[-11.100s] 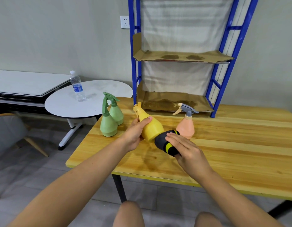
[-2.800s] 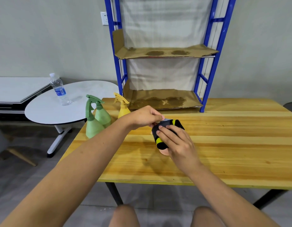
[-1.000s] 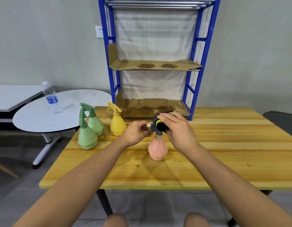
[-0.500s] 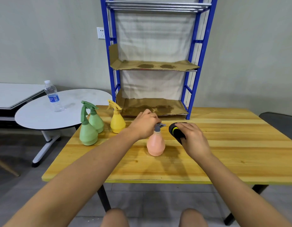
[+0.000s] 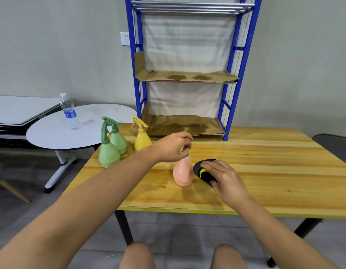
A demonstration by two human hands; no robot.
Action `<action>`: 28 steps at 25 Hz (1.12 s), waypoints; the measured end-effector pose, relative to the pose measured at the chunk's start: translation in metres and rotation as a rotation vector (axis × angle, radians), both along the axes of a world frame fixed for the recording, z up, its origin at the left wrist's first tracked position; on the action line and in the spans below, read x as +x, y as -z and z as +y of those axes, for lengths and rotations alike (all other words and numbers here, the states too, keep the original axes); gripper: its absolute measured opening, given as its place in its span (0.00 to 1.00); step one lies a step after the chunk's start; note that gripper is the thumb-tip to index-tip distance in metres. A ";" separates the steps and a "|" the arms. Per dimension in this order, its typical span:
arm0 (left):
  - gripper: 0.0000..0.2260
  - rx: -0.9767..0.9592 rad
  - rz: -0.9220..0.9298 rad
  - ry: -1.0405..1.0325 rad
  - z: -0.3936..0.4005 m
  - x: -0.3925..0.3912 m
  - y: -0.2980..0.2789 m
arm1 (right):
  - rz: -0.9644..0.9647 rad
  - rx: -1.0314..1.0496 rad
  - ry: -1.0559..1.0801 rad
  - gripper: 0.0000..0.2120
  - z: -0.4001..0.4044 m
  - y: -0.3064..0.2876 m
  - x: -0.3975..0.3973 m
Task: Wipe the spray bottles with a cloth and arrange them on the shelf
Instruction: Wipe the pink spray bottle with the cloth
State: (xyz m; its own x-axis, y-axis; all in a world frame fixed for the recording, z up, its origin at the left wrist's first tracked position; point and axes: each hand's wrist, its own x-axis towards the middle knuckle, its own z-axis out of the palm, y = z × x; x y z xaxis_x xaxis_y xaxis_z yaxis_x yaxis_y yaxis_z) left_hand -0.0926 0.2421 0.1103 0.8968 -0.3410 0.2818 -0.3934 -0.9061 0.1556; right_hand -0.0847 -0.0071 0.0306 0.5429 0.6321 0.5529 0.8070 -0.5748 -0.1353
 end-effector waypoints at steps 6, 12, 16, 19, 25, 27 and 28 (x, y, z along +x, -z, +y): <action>0.22 -0.346 0.071 -0.265 -0.011 0.000 0.002 | -0.045 -0.086 -0.160 0.34 0.025 0.013 -0.011; 0.12 -0.274 0.103 -0.321 -0.010 0.013 0.000 | -0.087 -0.071 -0.195 0.32 0.050 0.003 0.003; 0.09 -0.308 0.153 -0.263 0.003 0.016 -0.004 | -0.084 -0.065 -0.179 0.32 0.072 0.014 0.007; 0.09 -0.306 0.192 -0.210 0.010 0.019 -0.005 | -0.109 -0.120 -0.215 0.33 0.080 0.037 0.001; 0.11 -0.275 0.235 -0.137 0.017 0.027 -0.008 | -0.139 -0.154 -0.197 0.30 0.081 0.038 -0.002; 0.11 -0.276 0.234 -0.130 0.018 0.029 -0.007 | -0.172 -0.072 -0.102 0.26 0.089 0.015 0.006; 0.11 -0.276 0.232 -0.130 0.019 0.030 -0.007 | -0.174 -0.050 -0.068 0.25 0.094 0.009 0.009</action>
